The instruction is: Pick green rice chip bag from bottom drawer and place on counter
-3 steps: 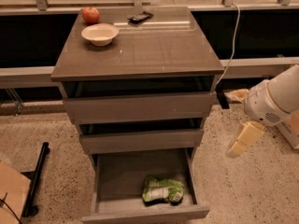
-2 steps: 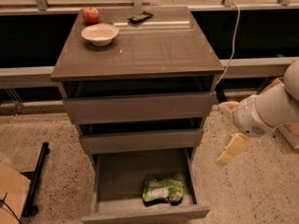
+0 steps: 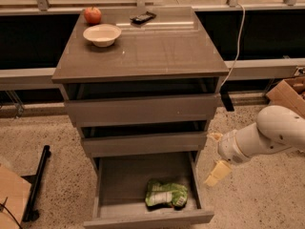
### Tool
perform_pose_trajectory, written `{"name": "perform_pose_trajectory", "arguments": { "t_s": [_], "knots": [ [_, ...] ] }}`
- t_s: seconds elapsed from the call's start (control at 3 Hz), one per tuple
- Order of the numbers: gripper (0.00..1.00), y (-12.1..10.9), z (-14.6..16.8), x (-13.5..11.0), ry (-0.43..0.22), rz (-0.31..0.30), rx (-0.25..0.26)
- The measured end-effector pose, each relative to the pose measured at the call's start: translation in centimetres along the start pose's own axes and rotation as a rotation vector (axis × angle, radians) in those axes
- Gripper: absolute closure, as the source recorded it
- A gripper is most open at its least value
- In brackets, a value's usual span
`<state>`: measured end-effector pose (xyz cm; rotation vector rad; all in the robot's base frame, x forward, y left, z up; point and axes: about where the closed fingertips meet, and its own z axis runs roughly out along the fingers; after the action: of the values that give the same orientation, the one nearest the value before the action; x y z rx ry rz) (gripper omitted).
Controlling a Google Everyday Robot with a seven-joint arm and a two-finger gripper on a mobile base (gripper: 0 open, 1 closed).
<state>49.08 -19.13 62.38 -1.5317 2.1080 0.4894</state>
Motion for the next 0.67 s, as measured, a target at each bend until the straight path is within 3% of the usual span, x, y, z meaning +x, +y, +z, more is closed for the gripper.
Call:
{"name": "perform_pose_trajectory", "arguments": {
  "t_s": [0.33, 0.67],
  "knots": [
    [0.00, 0.0, 0.0, 0.0, 0.000, 0.000, 0.000],
    [0.00, -0.2, 2.5, 1.3, -0.012, 0.040, 0.001]
  ]
}}
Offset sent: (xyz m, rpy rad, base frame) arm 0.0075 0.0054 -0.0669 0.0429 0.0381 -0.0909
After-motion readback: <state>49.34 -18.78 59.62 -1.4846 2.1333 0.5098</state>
